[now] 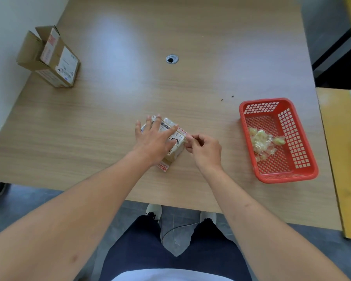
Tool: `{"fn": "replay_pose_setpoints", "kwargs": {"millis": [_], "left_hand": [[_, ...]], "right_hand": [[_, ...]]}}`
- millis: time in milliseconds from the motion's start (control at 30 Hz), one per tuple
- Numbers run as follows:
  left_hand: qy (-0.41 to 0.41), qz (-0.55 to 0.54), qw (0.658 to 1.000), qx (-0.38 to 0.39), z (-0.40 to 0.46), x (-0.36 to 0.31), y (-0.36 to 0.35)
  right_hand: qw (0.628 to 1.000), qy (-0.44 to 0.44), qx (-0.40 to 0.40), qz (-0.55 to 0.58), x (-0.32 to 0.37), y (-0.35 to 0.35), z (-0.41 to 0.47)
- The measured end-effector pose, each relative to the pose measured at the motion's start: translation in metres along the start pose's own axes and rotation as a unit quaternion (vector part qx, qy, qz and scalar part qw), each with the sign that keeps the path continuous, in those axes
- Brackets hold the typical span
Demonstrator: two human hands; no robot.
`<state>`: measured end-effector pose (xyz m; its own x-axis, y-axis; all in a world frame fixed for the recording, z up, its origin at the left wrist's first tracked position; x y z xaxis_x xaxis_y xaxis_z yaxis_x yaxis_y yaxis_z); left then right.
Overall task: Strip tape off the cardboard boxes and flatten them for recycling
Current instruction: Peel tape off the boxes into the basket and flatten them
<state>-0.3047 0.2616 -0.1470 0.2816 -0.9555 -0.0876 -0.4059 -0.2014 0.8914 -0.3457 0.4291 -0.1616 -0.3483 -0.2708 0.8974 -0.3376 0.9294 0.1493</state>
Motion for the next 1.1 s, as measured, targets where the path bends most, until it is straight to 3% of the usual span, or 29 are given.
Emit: {"fn": "replay_pose_setpoints", "kwargs": {"millis": [167,367,433,633,1100], "left_hand": [[-0.028,-0.002,0.999,-0.021,0.000,0.013,0.002],[-0.195,-0.132,0.972,-0.017,-0.010,0.027,-0.001],[-0.217,-0.136,0.967,0.004,-0.010,0.035,-0.002],[-0.192,-0.057,0.980,0.013,-0.004,0.031,-0.005],[-0.134,-0.050,0.989,0.040,-0.003,0.019,-0.008]], "right_hand": [[1.000,0.005,0.000,0.006,0.002,-0.018,-0.005],[0.996,-0.027,-0.077,-0.017,0.004,-0.020,0.004],[0.995,-0.030,-0.093,-0.036,0.003,-0.022,0.007],[0.990,-0.025,-0.109,-0.086,-0.005,-0.028,0.004],[0.973,-0.029,-0.116,-0.198,0.003,-0.028,0.000]]}}
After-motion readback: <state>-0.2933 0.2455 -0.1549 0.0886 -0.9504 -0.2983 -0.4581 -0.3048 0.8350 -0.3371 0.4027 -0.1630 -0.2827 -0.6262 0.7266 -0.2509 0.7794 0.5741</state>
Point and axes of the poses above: each hand's wrist, its own z-axis towards the middle knuckle, its own y-axis out of the back of the hand, x = y × z, the point moved 6 cm from there along z, towards the middle knuckle, and after that the axes turned 6 degrees about x, right-handed, at the moved point
